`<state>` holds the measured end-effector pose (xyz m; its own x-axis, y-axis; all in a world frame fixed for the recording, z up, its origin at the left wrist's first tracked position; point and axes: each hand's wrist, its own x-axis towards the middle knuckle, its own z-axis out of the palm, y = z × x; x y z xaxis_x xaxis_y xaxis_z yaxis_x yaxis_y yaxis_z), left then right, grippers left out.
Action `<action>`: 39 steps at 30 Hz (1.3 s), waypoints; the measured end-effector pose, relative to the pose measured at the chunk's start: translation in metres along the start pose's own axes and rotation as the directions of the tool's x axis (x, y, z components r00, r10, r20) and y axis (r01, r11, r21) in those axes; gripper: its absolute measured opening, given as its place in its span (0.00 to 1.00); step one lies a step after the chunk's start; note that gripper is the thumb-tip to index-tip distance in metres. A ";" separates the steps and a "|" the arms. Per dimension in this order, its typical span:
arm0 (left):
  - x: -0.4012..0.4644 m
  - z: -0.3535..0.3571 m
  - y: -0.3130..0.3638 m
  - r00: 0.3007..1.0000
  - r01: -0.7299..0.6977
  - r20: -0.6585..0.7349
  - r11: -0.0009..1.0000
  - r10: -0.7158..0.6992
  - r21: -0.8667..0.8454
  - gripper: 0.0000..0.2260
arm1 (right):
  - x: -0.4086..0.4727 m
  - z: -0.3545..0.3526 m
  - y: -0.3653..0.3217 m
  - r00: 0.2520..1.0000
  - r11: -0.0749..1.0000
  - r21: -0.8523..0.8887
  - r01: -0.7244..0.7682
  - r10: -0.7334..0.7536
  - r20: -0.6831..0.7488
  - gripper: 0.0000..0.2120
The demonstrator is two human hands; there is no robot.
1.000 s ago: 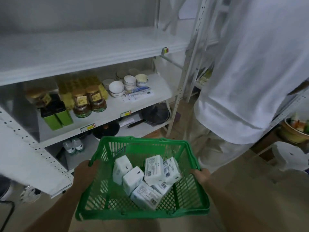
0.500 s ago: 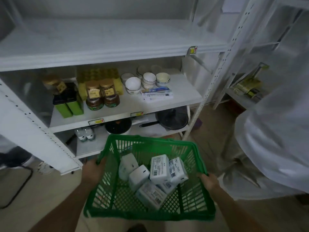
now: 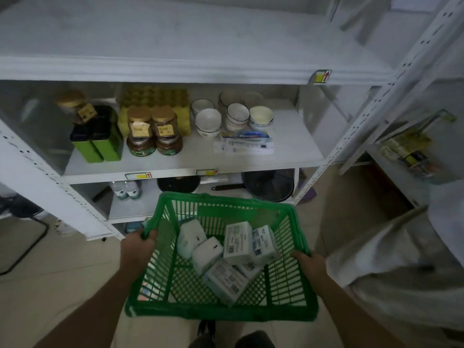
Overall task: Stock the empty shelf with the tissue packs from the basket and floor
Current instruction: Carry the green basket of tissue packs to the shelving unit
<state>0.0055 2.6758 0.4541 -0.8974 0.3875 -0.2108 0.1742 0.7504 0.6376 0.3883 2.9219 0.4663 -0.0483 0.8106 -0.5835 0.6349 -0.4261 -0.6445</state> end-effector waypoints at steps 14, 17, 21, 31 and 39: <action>-0.024 0.082 0.007 0.972 0.222 -0.084 0.975 -0.219 0.028 0.21 | 0.132 -0.009 -0.007 0.986 0.978 -0.202 0.045 -0.011 0.168 0.13; -0.017 0.104 0.003 0.966 0.251 -0.071 0.967 -0.248 0.034 0.19 | 0.162 0.002 0.008 0.985 0.972 -0.232 0.031 0.009 0.171 0.13; 0.006 0.134 -0.014 0.976 0.216 -0.054 0.972 -0.212 0.091 0.18 | 0.195 0.025 0.037 0.992 0.973 -0.229 0.004 0.025 0.126 0.11; 0.066 0.229 -0.103 0.978 0.181 0.051 0.951 -0.200 0.252 0.16 | 0.281 0.110 0.101 0.994 0.960 -0.278 0.022 0.009 0.109 0.08; 0.102 0.314 -0.195 0.934 0.246 0.165 0.904 -0.318 0.349 0.17 | 0.363 0.182 0.162 0.985 0.919 -0.386 0.084 -0.017 0.174 0.11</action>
<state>0.0074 2.7370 0.0759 -0.8265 0.2119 -0.5216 0.0781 0.9607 0.2665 0.3327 3.0737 0.0603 -0.1927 0.7353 -0.6498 0.8767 -0.1684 -0.4505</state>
